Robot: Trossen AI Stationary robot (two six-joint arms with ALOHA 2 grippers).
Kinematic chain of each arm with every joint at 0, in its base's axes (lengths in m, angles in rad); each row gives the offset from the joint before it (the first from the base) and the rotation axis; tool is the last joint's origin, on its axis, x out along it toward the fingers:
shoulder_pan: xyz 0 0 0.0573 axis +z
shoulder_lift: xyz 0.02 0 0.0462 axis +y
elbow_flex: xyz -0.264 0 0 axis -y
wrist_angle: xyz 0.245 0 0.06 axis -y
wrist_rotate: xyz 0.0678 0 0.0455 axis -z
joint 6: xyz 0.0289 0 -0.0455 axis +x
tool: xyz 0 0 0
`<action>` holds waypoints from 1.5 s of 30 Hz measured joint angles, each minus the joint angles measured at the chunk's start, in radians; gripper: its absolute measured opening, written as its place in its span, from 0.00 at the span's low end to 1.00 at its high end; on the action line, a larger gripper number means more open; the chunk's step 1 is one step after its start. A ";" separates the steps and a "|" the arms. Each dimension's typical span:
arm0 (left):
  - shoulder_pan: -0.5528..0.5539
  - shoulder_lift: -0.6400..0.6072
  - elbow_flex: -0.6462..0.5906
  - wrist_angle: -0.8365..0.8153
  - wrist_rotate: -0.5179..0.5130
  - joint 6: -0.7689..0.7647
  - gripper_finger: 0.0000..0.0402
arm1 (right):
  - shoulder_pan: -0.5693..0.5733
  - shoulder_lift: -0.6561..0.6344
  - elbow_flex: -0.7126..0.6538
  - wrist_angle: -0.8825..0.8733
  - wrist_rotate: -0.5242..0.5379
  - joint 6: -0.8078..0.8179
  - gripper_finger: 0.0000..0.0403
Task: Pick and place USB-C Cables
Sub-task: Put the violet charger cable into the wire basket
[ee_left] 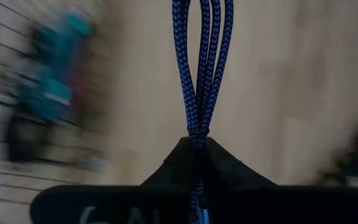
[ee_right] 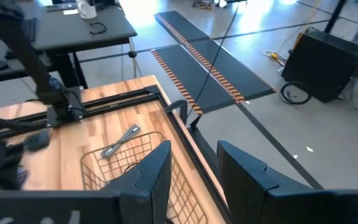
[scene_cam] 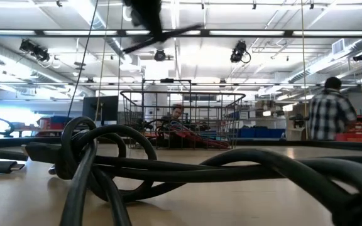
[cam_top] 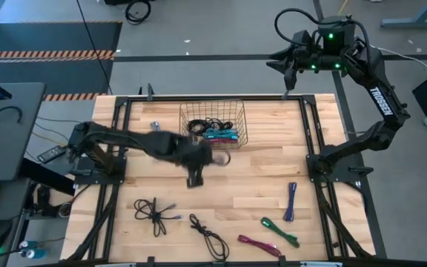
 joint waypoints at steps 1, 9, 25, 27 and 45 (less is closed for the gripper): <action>0.017 0.000 0.041 -0.012 -0.035 0.016 0.04 | 0.000 0.000 0.000 0.000 -0.011 -0.001 0.33; 0.218 -0.003 0.228 0.020 -0.081 0.202 0.04 | 0.000 -0.011 0.000 0.016 -0.061 -0.027 0.33; 0.472 0.195 0.231 0.144 0.210 0.453 0.04 | 0.000 -0.163 0.000 0.160 -0.137 0.034 0.33; 0.481 0.233 0.231 0.127 0.231 0.472 0.04 | 0.000 -0.184 0.000 0.161 -0.155 0.055 0.33; 0.536 0.366 0.230 0.089 0.243 0.686 0.04 | 0.000 -0.284 0.000 0.141 -0.189 0.171 0.33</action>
